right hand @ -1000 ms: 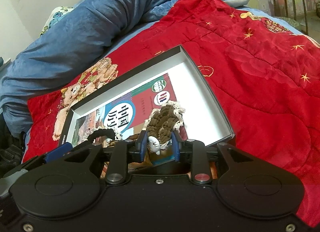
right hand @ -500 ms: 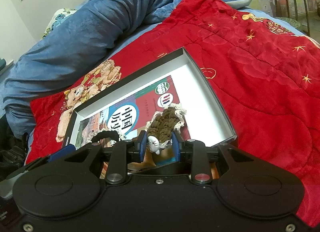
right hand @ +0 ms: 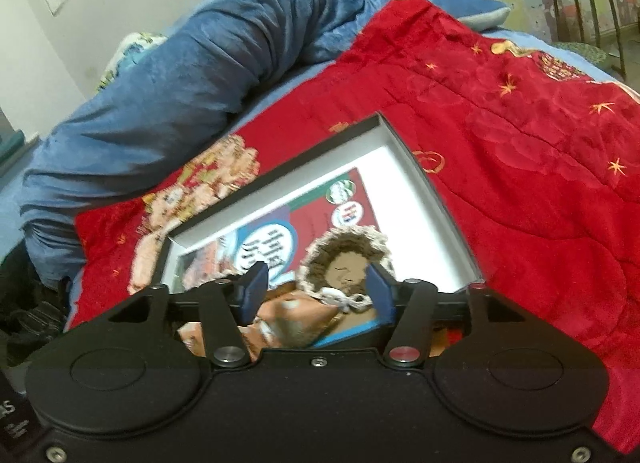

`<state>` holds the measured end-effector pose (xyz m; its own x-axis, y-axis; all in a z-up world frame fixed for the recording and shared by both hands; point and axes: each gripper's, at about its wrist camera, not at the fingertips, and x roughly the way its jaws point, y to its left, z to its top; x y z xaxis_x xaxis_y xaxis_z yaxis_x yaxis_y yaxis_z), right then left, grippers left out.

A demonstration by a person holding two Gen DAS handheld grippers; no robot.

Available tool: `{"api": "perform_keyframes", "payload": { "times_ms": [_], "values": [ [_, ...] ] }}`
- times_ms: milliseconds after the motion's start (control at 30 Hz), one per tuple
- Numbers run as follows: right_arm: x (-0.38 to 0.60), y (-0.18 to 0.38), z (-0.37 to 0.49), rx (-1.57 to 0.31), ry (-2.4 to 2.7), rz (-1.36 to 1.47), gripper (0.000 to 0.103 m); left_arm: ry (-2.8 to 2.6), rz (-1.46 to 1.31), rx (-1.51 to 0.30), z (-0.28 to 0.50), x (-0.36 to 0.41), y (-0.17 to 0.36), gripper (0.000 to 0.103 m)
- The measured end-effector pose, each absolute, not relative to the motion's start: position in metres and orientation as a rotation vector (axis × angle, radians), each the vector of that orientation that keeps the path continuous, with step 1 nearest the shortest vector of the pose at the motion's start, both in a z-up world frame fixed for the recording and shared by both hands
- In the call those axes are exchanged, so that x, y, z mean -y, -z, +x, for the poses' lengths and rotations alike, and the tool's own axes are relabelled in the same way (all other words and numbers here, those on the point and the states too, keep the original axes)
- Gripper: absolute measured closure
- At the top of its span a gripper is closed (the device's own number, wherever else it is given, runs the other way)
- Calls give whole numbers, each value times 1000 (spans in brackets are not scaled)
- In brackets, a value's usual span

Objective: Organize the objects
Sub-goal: 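Lower both scrunchies into the box and open both grippers, then move both grippers back to the items in front of the box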

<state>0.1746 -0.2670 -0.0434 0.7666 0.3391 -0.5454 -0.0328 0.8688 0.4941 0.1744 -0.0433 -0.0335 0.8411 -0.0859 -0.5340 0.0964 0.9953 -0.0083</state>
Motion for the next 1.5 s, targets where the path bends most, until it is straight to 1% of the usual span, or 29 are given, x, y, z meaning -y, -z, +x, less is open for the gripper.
{"api": "perform_keyframes", "payload": {
  "times_ms": [100,167,200,867,1133,1333,1500],
  "values": [
    [264,38,170,-641,-217,485,29,93,4,-571,175,41,33,18],
    [262,36,168,-633,-218,477,23,89,2,-574,175,41,33,18],
    [261,35,168,-631,-214,472,22,89,1,-576,175,41,33,18],
    [270,32,163,-613,-185,478,22,78,-2,-572,171,41,29,18],
    [300,10,139,-546,-137,479,22,105,-8,-513,150,35,6,16],
    [317,6,112,-558,-59,518,21,186,-81,-539,125,34,-2,16],
    [313,12,97,-599,0,477,21,266,-80,-622,107,57,17,15]
  ]
}}
